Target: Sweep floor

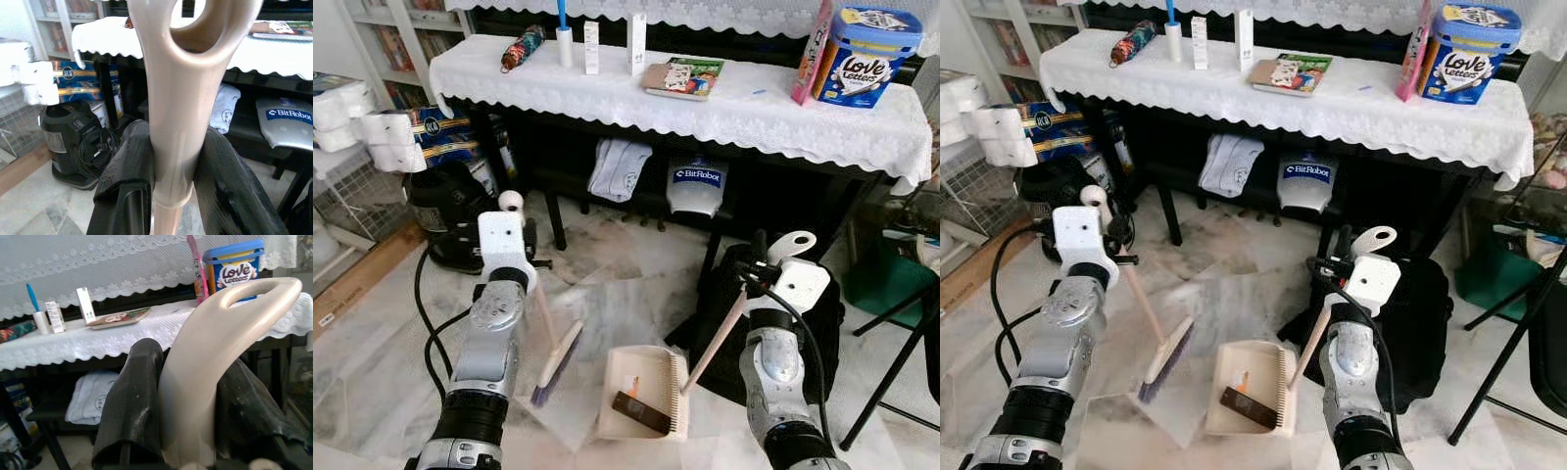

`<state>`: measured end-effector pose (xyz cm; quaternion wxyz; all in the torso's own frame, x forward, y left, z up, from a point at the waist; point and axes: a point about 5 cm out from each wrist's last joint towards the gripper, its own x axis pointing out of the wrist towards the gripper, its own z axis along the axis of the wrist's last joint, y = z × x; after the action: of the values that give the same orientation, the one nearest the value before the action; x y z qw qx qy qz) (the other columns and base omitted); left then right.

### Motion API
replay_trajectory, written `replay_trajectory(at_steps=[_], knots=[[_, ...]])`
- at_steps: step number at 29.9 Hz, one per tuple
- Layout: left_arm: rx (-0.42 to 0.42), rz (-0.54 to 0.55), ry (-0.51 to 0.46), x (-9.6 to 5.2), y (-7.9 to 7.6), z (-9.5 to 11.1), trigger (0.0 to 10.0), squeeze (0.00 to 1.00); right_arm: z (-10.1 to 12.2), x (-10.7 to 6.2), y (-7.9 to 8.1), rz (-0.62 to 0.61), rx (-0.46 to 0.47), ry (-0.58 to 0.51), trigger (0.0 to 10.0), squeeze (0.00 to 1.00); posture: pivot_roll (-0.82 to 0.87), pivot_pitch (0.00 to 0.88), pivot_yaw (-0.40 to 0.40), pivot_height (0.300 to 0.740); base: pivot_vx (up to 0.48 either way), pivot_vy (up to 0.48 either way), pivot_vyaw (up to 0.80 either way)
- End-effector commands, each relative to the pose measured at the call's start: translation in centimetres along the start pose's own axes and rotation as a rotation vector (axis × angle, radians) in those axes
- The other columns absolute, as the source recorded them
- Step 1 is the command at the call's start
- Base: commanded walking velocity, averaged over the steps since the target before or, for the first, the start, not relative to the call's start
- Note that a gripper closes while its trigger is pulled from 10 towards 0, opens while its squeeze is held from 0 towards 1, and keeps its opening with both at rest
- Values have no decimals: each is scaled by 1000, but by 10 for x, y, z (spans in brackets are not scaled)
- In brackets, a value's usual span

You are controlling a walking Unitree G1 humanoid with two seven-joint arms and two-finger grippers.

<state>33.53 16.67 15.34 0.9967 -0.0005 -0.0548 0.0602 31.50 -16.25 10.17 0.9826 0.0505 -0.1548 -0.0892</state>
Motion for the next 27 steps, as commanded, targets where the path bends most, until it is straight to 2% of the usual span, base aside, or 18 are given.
replay_trajectory(at_steps=[1,9,14,18,21,27], knots=[[-26,29,-40,0,3,6,10000,0,10,7,3,-1,54,-41,10000,0,27,24,-15,740,0,0,0],[-94,44,2,-2,1,4,10000,0,20,16,-2,-17,69,-79,10000,0,27,44,-20,740,0,0,0],[-181,48,44,-2,-1,4,10000,0,25,24,-10,-37,50,-98,10000,0,31,45,-21,740,0,0,0],[-246,27,61,-1,-8,12,10000,0,28,29,-16,-57,45,-105,10000,0,44,42,-22,740,0,0,0],[-254,27,61,-2,-11,16,10000,0,28,30,-18,-66,40,-106,10000,0,47,40,-20,740,0,0,0],[-289,-40,42,-3,-28,31,10000,0,29,31,-20,-84,45,-109,10000,0,54,26,-15,740,0,0,0]])
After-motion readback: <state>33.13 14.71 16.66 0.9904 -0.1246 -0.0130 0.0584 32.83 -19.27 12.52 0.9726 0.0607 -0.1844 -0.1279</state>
